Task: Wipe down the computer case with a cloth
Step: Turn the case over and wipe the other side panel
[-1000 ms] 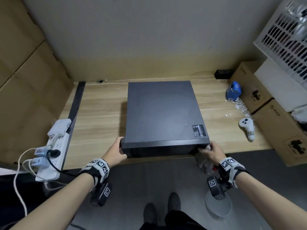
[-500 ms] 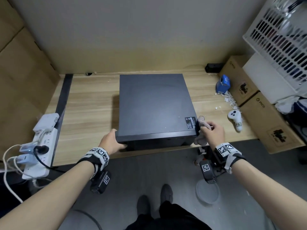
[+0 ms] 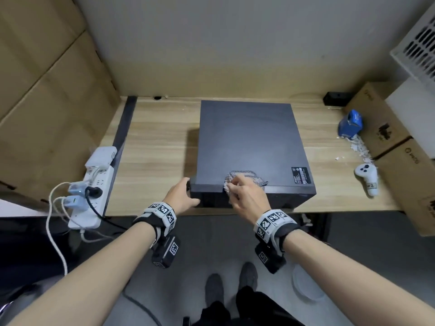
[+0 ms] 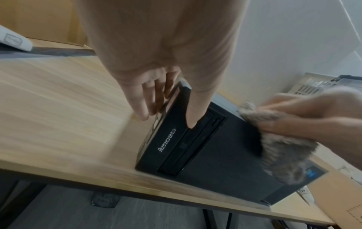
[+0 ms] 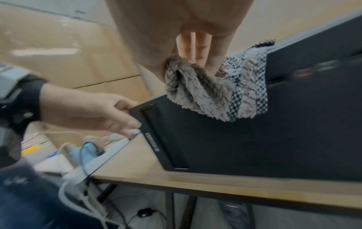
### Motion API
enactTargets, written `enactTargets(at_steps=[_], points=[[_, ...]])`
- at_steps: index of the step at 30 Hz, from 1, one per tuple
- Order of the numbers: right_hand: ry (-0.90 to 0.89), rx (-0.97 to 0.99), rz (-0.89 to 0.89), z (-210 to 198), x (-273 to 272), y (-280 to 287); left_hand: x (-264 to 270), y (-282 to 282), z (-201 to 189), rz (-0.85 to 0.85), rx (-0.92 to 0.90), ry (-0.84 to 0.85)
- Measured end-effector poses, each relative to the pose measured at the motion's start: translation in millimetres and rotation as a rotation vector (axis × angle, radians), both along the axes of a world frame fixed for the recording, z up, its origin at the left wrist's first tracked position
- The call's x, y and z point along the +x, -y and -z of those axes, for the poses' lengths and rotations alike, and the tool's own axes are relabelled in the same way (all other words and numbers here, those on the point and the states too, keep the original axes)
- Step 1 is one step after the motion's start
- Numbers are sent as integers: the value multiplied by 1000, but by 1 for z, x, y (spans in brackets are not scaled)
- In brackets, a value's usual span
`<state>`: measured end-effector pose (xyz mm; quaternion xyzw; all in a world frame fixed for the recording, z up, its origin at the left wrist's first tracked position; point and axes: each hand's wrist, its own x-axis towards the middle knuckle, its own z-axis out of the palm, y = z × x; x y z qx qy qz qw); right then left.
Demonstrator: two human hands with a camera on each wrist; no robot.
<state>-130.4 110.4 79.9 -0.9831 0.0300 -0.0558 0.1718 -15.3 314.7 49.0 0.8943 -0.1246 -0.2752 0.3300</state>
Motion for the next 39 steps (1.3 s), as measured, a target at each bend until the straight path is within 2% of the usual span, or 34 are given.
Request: enactTargets(at_steps=[3, 5, 11, 13, 18, 21, 25, 28, 33, 35, 39], points=[[-30, 21, -71, -2, 24, -36, -1, -12, 5, -27, -26, -25], [-46, -6, -108, -3, 29, -40, -1, -17, 7, -30, -25, -44], [-102, -151, 3, -13, 3, 27, 1, -15, 6, -27, -27, -40], [-104, -172, 3, -15, 2, 33, 0, -12, 4, -19, -33, -22], [-66, -95, -142, -14, 38, -25, -2, -12, -1, -11, -43, -30], [-100, -72, -196, -19, 50, -53, 0, -14, 0, -14, -84, -73], [-161, -115, -158, -24, 30, -15, 4, -16, -1, 19, -66, -66], [-125, -121, -84, -23, 16, 11, 3, -15, -4, 25, -67, -66], [-37, -38, -190, -15, 48, -40, 0, -18, 5, 2, -98, -87], [-77, -28, -205, -16, 59, -59, -2, -18, 8, -11, -113, -95], [-106, -55, -182, -19, 38, -25, 1, -13, 3, 21, -64, -70]])
